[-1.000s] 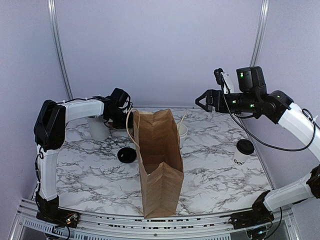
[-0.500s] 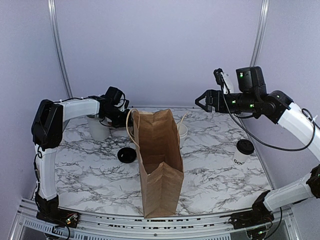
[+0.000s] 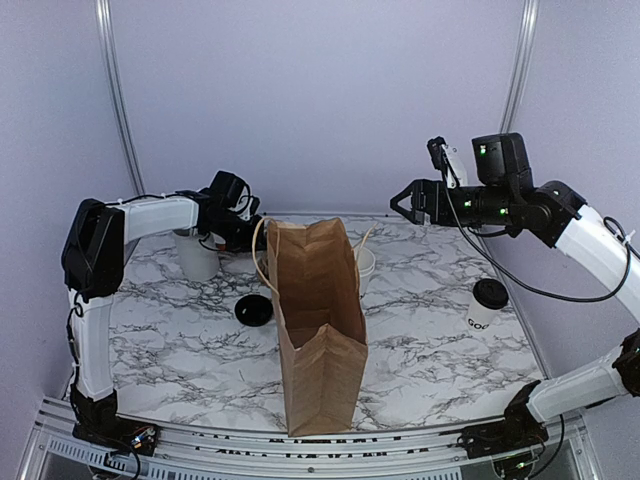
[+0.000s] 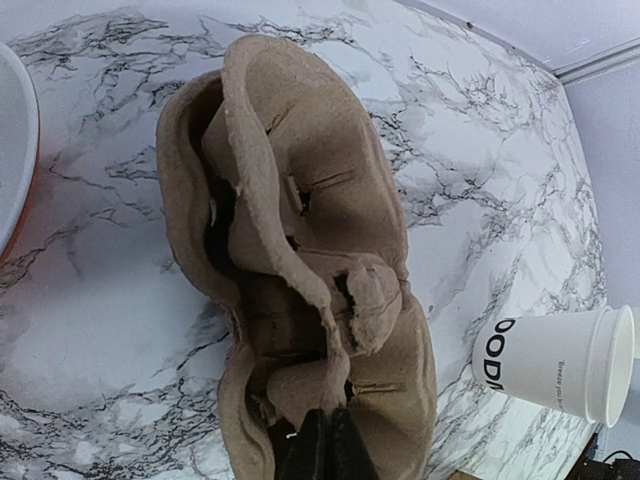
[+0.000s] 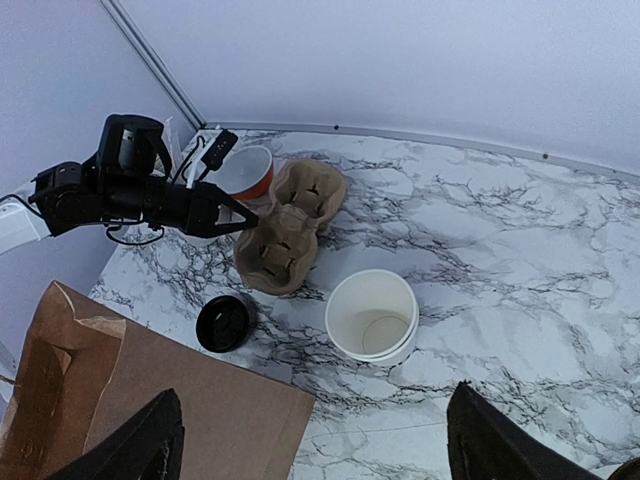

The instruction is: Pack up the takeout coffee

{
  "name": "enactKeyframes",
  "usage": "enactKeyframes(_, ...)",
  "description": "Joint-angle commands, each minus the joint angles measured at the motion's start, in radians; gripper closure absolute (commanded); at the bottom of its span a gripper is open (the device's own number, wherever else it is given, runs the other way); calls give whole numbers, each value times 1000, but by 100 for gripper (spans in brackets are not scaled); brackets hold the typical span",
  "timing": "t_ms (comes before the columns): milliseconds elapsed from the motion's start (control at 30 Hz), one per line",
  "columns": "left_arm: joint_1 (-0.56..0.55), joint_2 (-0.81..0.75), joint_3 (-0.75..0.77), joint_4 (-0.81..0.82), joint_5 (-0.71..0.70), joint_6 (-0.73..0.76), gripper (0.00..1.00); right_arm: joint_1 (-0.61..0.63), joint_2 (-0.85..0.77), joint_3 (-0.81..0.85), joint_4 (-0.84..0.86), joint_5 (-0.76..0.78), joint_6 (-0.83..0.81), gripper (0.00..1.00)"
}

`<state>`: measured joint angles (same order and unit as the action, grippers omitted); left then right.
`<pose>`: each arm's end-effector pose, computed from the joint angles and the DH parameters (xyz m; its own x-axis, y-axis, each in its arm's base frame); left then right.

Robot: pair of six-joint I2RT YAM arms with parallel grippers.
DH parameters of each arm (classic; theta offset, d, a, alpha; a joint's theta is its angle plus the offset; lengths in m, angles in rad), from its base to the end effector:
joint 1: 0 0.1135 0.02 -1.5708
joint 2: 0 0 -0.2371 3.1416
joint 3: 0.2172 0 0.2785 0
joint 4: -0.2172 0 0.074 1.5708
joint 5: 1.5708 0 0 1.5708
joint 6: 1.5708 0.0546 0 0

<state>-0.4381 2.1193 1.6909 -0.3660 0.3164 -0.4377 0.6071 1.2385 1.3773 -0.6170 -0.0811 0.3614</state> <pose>0.4493 -0.2293 0.1676 -0.8397 -0.0514 -0.5406 0.2701 0.8240 -0.4981 0.2584 0.1849 0.3756 -0.5755 0.0294 -0.8173 -0.4535 0.8202 0.3488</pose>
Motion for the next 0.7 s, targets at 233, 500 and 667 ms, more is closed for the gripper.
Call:
enactKeyframes(233, 4, -113, -6, 12, -15, 24, 100, -8, -16, 33, 17, -5, -3, 12)
enactKeyframes(500, 3, -168, 4, 13, -70, 33, 100, -8, -19, 47, 10, 5, -25, 12)
enactKeyframes(667, 2, -204, 29, 13, -93, 39, 100, -9, -16, 74, 15, 14, -67, 12)
